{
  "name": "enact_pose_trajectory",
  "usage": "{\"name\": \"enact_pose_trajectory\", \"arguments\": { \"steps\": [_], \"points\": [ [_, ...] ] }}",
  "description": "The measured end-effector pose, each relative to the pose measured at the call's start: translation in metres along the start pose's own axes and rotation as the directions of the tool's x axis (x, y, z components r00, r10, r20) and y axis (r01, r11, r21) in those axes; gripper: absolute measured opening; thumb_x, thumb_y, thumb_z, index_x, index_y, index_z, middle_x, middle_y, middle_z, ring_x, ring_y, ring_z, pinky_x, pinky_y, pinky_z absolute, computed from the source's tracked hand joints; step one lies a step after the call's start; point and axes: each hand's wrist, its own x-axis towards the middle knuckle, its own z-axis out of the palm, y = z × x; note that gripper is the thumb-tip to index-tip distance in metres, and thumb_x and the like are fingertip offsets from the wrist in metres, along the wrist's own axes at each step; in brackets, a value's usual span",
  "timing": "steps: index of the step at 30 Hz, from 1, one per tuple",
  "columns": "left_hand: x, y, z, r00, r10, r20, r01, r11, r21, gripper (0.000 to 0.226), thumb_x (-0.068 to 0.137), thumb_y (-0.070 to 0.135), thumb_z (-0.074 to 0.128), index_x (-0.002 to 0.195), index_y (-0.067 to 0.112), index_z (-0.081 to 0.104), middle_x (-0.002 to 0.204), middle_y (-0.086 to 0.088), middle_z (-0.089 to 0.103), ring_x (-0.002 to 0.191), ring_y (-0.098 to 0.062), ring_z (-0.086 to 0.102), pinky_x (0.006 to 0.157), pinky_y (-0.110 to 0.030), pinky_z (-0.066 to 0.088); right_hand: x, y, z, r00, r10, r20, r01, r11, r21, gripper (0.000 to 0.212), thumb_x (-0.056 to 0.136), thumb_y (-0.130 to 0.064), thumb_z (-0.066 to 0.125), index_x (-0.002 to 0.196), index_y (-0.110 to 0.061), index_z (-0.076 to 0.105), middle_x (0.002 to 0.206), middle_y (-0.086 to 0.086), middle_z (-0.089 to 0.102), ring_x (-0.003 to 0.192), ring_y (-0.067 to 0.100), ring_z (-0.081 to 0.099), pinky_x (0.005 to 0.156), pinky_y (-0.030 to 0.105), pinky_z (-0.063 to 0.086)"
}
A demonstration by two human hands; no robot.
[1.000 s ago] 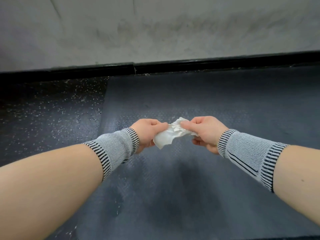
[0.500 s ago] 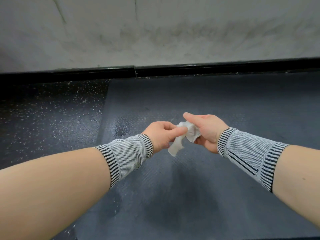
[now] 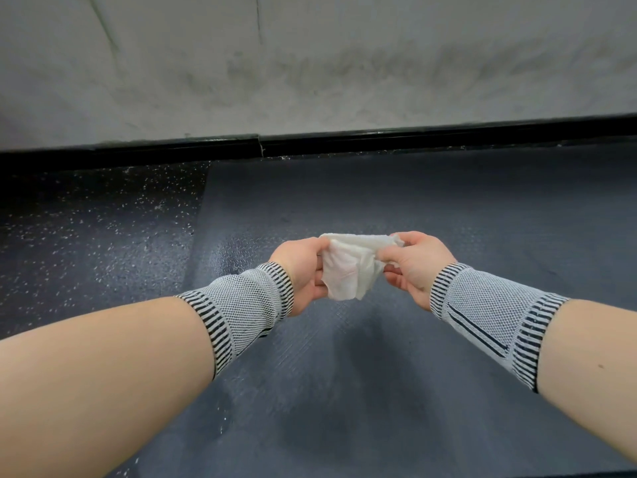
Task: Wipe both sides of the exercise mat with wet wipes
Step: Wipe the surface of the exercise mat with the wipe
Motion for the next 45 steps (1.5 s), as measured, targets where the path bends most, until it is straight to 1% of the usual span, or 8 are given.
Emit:
{"name": "enact_pose_trajectory", "arguments": {
  "steps": [5,10,18,26,32,37,42,45],
  "points": [
    [-0.001,0.001,0.002,0.999,0.033,0.025,-0.034,0.999,0.024,0.03,0.103,0.026,0.041,0.117,0.017,0.065,0.098,-0.004,0.072,0.069,-0.016,0.068,0.054,-0.025,0.054,-0.008,0.002,0.003,0.97,0.183,0.161,-0.173,0.982,-0.072,0.03,0.089,-0.042,0.059,0.099,-0.014,0.057,0.093,0.014,0.07,0.081,0.025,0.068,0.07,0.033,0.052],
    [0.002,-0.005,-0.003,0.999,0.026,0.02,-0.027,0.998,0.048,0.033,0.103,0.029,0.042,0.126,0.017,0.063,0.115,-0.008,0.071,0.087,-0.023,0.069,0.053,-0.027,0.054,-0.011,0.003,0.005,0.947,0.099,0.305,-0.118,0.992,0.043,0.026,0.087,-0.014,0.064,0.113,-0.017,0.059,0.087,0.005,0.067,0.072,0.017,0.064,0.069,0.03,0.051],
    [0.002,0.001,-0.009,0.997,0.068,0.021,-0.069,0.997,0.037,0.033,0.103,0.033,0.045,0.122,0.015,0.066,0.098,-0.004,0.073,0.07,-0.016,0.07,0.05,-0.027,0.053,-0.011,0.002,0.004,0.932,0.045,0.36,-0.075,0.995,0.072,0.077,0.081,-0.016,0.07,0.144,-0.03,0.029,0.111,-0.002,0.066,0.094,0.018,0.066,0.083,0.037,0.046],
    [0.003,0.002,-0.014,0.996,0.09,-0.025,-0.09,0.996,-0.008,0.028,0.103,0.034,0.045,0.116,0.018,0.064,0.104,-0.001,0.073,0.076,-0.015,0.07,0.059,-0.024,0.052,-0.006,0.0,0.004,0.96,-0.008,0.279,-0.02,0.995,0.099,0.027,0.084,0.004,0.061,0.105,-0.012,0.063,0.099,0.002,0.065,0.075,0.014,0.065,0.065,0.026,0.051],
    [0.007,0.002,-0.013,0.984,0.168,-0.05,-0.166,0.985,0.05,0.023,0.101,0.034,0.05,0.109,0.02,0.066,0.099,-0.002,0.071,0.078,-0.015,0.067,0.065,-0.028,0.052,-0.006,0.006,0.004,0.96,-0.005,0.279,0.041,0.992,-0.122,0.034,0.08,0.006,0.064,0.106,-0.016,0.061,0.078,0.003,0.061,0.074,0.016,0.063,0.071,0.029,0.052],
    [0.009,0.005,-0.011,0.982,0.188,0.006,-0.187,0.976,0.108,0.033,0.102,0.038,0.047,0.115,0.016,0.067,0.093,-0.003,0.068,0.062,-0.011,0.062,0.048,-0.02,0.046,-0.005,0.005,0.003,0.971,-0.043,0.233,0.093,0.974,-0.209,0.016,0.075,-0.004,0.072,0.07,-0.014,0.061,0.075,0.005,0.062,0.069,0.015,0.055,0.062,0.026,0.045],
    [0.019,0.001,-0.017,0.971,0.227,-0.071,-0.214,0.965,0.154,0.035,0.098,0.045,0.05,0.116,0.021,0.069,0.11,-0.005,0.072,0.086,-0.021,0.066,0.064,-0.03,0.053,-0.003,-0.003,0.002,0.978,-0.094,0.184,0.108,0.991,-0.072,0.025,0.075,0.0,0.071,0.064,-0.012,0.052,0.081,0.012,0.062,0.079,0.023,0.06,0.074,0.035,0.051],
    [0.025,0.0,-0.021,0.914,0.32,-0.248,-0.245,0.925,0.289,0.032,0.094,0.044,0.055,0.106,0.018,0.07,0.085,0.001,0.067,0.076,-0.016,0.061,0.071,-0.031,0.052,-0.003,-0.006,0.004,0.984,-0.096,0.151,0.098,0.995,-0.005,0.02,0.079,0.01,0.06,0.073,-0.009,0.056,0.079,0.012,0.062,0.073,0.024,0.063,0.076,0.042,0.055]
  ]
}}
